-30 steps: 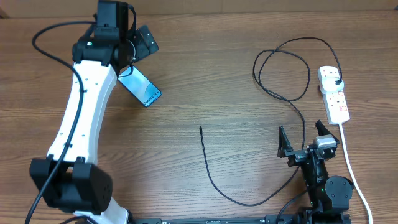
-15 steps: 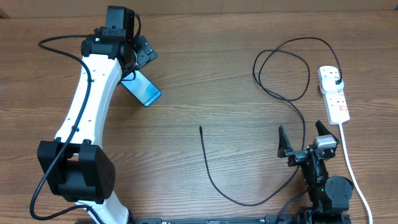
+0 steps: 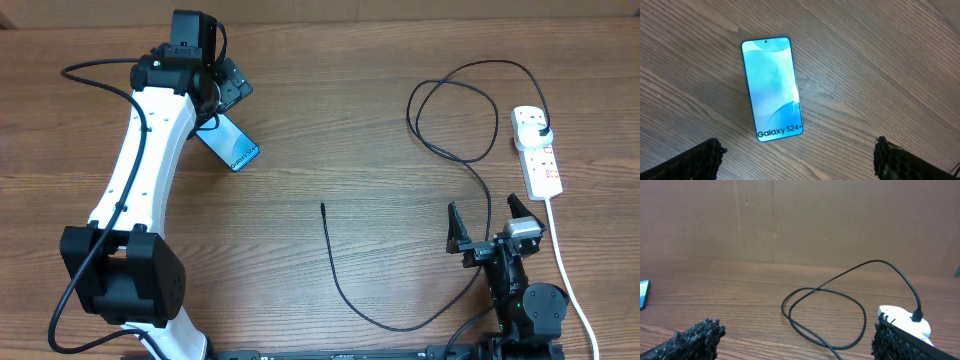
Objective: Plug charger to phone and switch on socket
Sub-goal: 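Move the left gripper forward over the blue phone, then lower the left gripper onto the phone, aligning with its long sides, then close the left gripper on the phone's sides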
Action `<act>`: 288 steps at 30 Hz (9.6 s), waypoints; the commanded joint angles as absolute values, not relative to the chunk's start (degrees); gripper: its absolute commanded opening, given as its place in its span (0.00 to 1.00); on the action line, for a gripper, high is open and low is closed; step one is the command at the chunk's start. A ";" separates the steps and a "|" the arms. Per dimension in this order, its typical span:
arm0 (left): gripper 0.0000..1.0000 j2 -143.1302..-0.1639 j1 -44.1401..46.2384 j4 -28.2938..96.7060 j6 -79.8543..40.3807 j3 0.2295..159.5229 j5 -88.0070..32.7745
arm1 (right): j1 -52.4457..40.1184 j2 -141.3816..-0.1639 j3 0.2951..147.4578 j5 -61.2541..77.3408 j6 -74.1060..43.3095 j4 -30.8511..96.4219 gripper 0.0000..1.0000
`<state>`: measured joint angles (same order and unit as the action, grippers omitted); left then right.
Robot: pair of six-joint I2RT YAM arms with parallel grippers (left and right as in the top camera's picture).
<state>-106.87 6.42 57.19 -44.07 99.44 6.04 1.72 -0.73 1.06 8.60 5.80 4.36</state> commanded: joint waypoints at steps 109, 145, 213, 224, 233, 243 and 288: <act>1.00 -127.46 6.76 56.64 -49.76 102.37 12.47 | 1.23 -0.16 0.45 8.40 5.87 4.12 1.00; 1.00 -130.85 6.76 55.22 -51.90 102.37 9.32 | 1.23 -0.16 0.45 8.40 5.87 4.12 1.00; 1.00 -132.86 4.38 55.05 -52.36 102.37 4.40 | 1.23 -0.16 0.45 8.40 5.87 4.14 1.00; 1.00 -132.88 1.78 55.46 -52.34 102.37 4.36 | 1.23 -0.16 0.45 8.40 5.87 4.12 1.00; 1.00 -132.88 2.39 55.46 -52.31 102.37 3.33 | 1.23 -0.16 0.45 8.40 5.87 4.12 1.00; 1.00 -132.88 3.16 55.48 -52.90 102.37 2.46 | 1.23 -0.16 0.45 8.40 5.87 4.14 1.00; 1.00 -132.88 3.77 55.46 -55.31 102.37 4.82 | 1.23 -0.16 0.45 8.40 5.87 4.14 1.00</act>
<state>-130.91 3.40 55.35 -54.11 102.04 4.75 1.72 -0.73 1.06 8.58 5.80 4.34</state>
